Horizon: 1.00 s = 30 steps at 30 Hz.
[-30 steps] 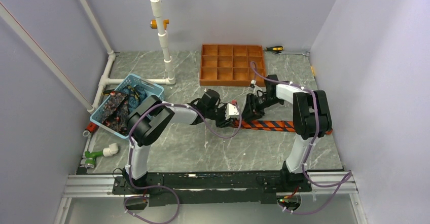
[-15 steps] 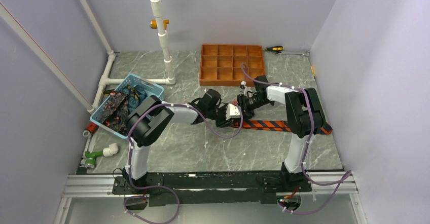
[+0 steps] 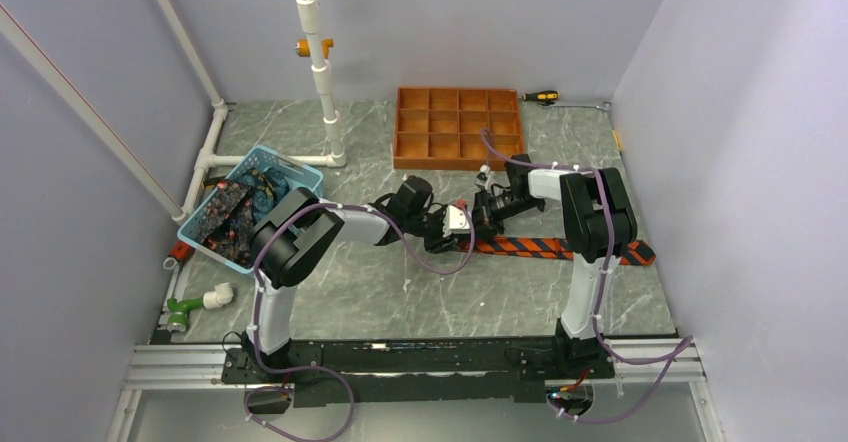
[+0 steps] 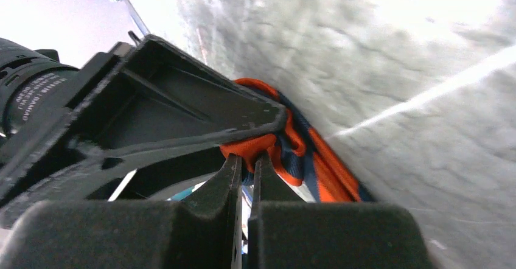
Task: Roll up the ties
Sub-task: Roll the tie at the center of the board.
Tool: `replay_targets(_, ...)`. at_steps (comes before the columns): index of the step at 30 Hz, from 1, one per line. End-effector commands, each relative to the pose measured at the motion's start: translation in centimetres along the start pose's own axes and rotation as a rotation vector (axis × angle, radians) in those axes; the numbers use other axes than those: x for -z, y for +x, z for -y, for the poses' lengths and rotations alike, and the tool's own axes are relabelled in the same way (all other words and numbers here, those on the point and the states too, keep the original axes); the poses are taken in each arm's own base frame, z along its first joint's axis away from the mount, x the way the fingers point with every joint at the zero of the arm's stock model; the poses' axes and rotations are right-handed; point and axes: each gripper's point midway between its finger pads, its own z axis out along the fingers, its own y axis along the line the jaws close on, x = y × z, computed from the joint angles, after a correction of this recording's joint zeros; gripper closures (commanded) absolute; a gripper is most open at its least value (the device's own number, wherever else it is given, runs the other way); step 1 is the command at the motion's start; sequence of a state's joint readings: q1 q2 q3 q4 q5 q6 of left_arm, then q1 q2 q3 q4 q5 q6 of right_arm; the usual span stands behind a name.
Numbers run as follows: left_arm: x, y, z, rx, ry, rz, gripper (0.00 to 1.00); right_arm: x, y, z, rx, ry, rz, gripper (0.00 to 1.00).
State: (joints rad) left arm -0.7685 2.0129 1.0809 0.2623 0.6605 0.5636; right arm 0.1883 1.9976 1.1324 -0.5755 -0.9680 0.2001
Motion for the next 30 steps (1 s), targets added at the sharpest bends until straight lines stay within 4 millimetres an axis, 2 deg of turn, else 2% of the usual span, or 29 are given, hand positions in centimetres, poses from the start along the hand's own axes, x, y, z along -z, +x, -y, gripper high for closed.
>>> replay_targets(1, 0.8, 9.0, 5.1, 0.205, 0.114, -0.180, 0.51, -0.3, 1.4, 8.6, -0.049, 0.273, -0.022, 1.00)
replay_targets(9, 0.0, 4.8, 4.3, 0.164, 0.106, 0.100, 0.33, 1.1, 1.8, 10.9, -0.053, 0.419, -0.010, 1.00)
replay_targets(13, -0.8, 3.3, 3.3, 0.184, 0.081, 0.191, 0.30, 1.8, 2.0, 11.9, -0.057, 0.474, -0.011, 1.00)
replay_targets(18, -2.2, 2.2, 1.9, 0.219, 0.054, 0.275, 0.28, 2.1, 1.3, 12.0, -0.063, 0.509, -0.001, 1.00)
replay_targets(24, -3.9, 1.6, 1.9, 0.199, 0.076, 0.318, 0.37, 1.8, 0.8, 12.2, -0.061, 0.538, -0.030, 1.00)
replay_targets(26, -4.3, 1.6, 2.0, 0.200, 0.083, 0.321, 0.44, 1.6, 0.8, 12.3, -0.058, 0.541, -0.035, 1.00)
replay_targets(30, -4.8, 2.2, 2.6, 0.229, 0.093, 0.299, 0.66, 1.1, 0.6, 11.7, -0.031, 0.510, -0.032, 1.00)
